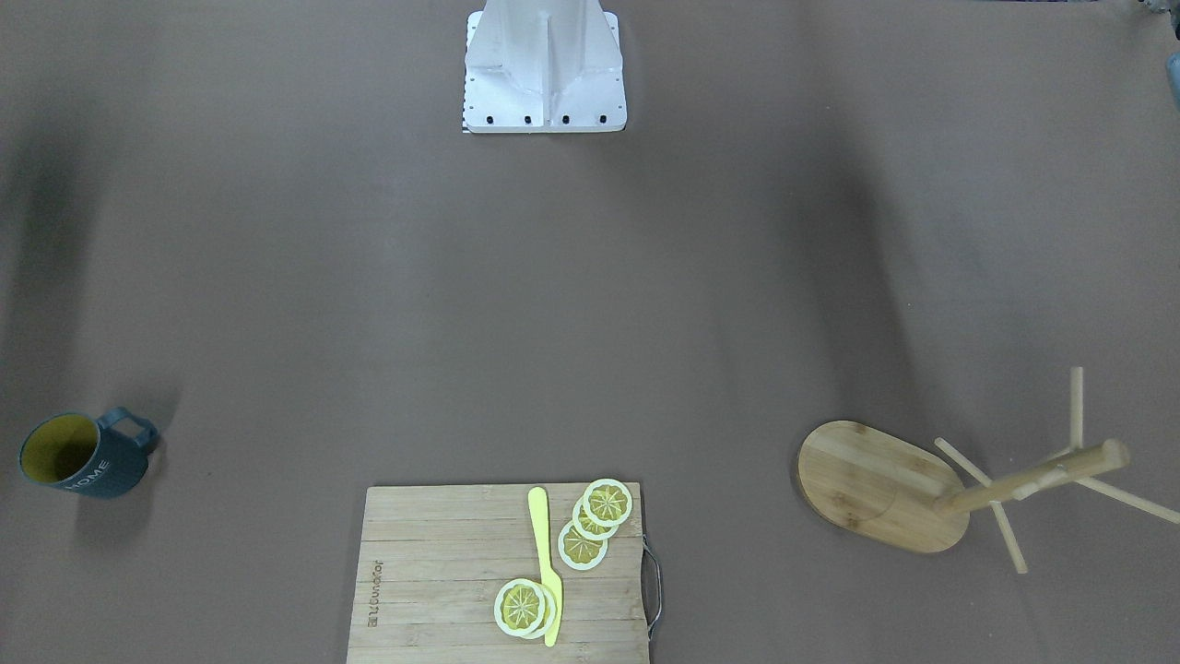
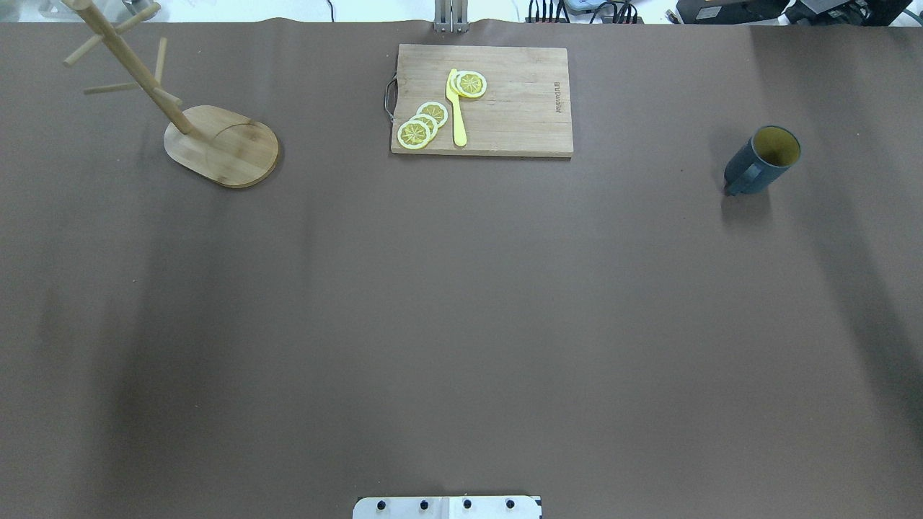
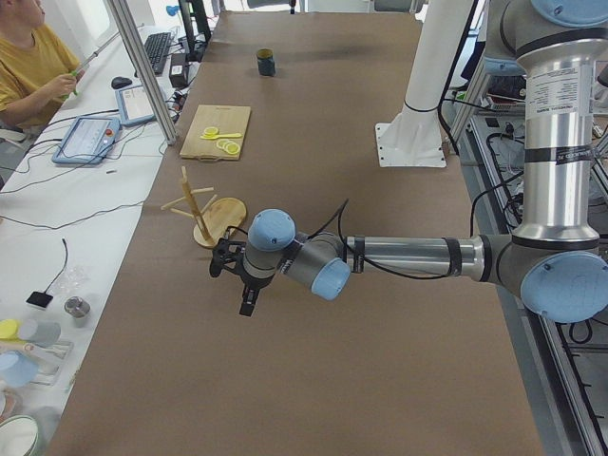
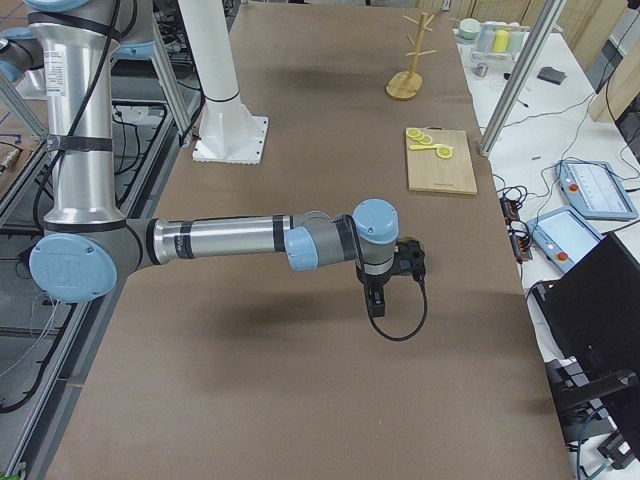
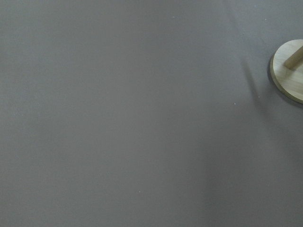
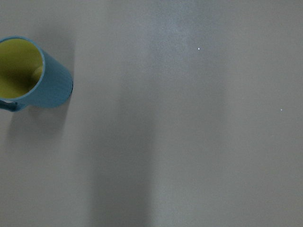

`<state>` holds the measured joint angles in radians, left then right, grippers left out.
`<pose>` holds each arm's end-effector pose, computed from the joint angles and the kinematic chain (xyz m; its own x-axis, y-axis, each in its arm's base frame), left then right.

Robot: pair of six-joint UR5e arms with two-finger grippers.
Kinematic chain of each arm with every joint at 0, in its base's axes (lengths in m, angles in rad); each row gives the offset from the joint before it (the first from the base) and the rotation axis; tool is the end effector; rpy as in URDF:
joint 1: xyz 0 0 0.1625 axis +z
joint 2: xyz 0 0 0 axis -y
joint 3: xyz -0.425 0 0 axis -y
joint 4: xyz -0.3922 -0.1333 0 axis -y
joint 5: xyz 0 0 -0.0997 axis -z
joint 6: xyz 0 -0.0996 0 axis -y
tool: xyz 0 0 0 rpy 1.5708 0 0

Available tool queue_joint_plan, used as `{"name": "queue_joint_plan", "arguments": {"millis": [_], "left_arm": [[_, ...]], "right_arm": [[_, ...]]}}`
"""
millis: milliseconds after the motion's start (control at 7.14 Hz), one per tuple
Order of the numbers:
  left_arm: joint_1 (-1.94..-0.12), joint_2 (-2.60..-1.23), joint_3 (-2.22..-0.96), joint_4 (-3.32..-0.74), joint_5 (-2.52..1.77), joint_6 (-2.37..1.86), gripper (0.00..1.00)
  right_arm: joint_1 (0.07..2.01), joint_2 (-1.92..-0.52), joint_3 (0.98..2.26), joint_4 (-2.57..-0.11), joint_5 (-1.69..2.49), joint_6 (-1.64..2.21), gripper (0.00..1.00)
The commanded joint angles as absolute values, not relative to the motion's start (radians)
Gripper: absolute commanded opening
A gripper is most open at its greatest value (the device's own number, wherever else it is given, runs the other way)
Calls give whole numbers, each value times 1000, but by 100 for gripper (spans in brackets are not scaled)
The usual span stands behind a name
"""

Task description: Hang cup on storage rack

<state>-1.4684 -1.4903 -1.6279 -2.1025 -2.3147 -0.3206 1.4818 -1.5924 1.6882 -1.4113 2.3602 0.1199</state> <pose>-0.0164 -0.4849 0.6108 0.6908 0.1087 -0.7148 0.1353 0.9517 0.2755 0.0183 -0.4990 0.5926 0.6909 -0.1242 0.7122 0.0034 0.9857 0.1686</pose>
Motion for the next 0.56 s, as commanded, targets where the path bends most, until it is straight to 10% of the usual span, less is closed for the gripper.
{"name": "queue_joint_plan", "arguments": {"millis": [0,420], "left_arm": [[-1468,-1489,-1618,-2105,-2315,-321,98],[-1468,-1491,-1620,-2103,-2318,-322,98]], "right_arm": [[1482,-1600,1697,-1411,2367,121,100],[1482,-1615,1706,-1402,2364,124,100]]}}
